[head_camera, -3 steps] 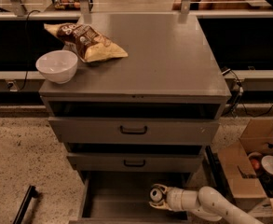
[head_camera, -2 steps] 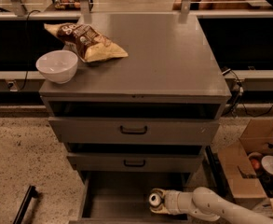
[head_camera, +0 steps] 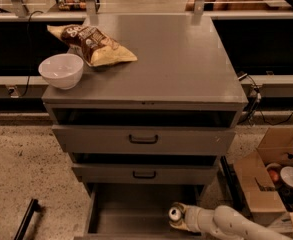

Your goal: Place green can into bottom drawer

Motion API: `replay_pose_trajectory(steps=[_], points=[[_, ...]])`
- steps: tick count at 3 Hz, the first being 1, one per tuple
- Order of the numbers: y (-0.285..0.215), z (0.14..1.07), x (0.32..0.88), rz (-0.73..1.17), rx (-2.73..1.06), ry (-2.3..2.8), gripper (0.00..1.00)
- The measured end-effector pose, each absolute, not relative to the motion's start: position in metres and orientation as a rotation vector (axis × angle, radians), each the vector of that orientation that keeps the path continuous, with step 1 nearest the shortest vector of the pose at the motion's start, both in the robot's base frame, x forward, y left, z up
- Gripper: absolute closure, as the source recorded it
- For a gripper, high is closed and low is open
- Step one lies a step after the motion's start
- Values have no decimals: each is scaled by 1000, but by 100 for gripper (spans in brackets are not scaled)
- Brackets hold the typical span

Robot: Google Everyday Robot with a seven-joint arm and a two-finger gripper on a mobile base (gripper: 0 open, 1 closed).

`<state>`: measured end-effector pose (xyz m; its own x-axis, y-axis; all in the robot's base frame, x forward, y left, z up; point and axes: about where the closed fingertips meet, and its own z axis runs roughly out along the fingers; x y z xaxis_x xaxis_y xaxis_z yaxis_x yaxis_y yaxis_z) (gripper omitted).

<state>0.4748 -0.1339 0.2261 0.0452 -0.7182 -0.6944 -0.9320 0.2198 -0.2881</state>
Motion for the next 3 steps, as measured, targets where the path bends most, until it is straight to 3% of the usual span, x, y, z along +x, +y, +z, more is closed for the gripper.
replay_pose_trajectory(steps=[3], points=[[-134,223,475,415,-1545,1696,100]])
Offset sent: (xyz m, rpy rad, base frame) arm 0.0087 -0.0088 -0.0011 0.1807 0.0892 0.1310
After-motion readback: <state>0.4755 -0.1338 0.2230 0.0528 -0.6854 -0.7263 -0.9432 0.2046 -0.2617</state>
